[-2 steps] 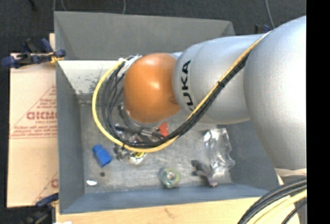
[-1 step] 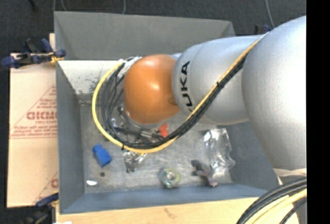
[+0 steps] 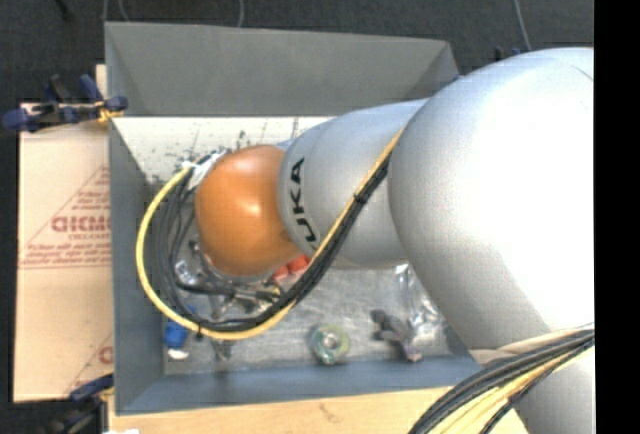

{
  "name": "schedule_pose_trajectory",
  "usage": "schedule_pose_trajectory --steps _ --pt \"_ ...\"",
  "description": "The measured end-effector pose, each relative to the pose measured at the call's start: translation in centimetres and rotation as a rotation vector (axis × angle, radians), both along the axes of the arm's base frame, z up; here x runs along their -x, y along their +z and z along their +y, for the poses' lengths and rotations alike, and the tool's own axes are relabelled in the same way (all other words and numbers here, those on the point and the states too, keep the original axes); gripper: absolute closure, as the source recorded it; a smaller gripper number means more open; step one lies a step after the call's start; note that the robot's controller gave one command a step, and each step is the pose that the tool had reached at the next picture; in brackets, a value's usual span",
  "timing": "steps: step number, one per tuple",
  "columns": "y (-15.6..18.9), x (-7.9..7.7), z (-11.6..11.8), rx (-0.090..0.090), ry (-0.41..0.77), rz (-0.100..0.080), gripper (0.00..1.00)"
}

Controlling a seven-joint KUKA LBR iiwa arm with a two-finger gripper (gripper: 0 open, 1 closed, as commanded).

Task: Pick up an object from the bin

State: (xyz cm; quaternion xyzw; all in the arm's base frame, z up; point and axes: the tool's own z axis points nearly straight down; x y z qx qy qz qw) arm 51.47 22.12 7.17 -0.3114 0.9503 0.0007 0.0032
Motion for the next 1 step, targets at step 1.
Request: schedule_pose_trajectory --steps 1 --pt "0.33 -0.19 -0.01 -0.003 -0.007 -0.005 1.00"
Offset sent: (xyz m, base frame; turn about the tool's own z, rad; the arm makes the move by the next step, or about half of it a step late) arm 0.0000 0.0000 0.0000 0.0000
